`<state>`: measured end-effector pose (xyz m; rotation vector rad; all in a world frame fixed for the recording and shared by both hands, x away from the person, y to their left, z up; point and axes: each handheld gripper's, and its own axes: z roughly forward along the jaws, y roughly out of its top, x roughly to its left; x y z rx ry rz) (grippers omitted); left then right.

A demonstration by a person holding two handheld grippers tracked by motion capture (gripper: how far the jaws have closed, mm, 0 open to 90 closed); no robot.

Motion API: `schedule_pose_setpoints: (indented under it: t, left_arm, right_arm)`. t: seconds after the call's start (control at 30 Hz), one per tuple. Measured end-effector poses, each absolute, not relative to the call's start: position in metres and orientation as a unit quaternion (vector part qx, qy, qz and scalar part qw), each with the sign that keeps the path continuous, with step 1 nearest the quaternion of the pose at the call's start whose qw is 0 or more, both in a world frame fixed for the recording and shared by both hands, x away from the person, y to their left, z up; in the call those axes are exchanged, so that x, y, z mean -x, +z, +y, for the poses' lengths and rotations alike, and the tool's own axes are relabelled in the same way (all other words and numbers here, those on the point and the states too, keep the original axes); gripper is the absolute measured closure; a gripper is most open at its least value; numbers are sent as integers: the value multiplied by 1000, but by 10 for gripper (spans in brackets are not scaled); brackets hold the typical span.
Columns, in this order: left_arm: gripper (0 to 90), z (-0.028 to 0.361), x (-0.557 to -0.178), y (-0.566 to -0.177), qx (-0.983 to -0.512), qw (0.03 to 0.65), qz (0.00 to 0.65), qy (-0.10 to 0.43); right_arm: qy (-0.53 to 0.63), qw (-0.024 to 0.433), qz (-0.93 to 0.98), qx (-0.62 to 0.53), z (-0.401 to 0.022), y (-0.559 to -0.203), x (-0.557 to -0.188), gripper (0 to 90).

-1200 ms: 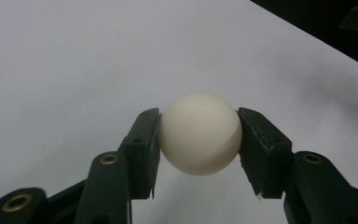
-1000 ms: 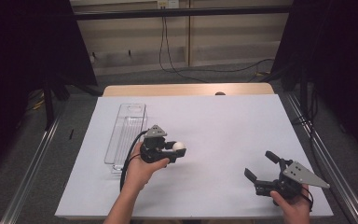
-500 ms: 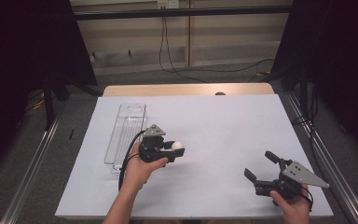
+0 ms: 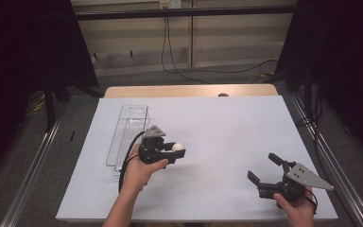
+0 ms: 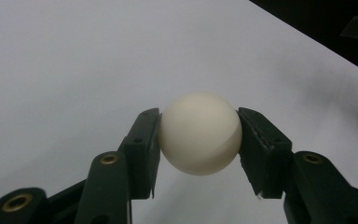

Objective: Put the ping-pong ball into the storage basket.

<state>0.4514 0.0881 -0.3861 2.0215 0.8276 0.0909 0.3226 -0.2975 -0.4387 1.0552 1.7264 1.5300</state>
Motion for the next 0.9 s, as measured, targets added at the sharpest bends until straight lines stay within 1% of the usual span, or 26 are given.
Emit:
schedule_pose_setpoints:
  t: [0.9]
  left_arm:
    - [510,100,-454,-382,-815,457,353,43]
  right_arm:
    - [576,296,650,-397,-297,-438,-322,11]
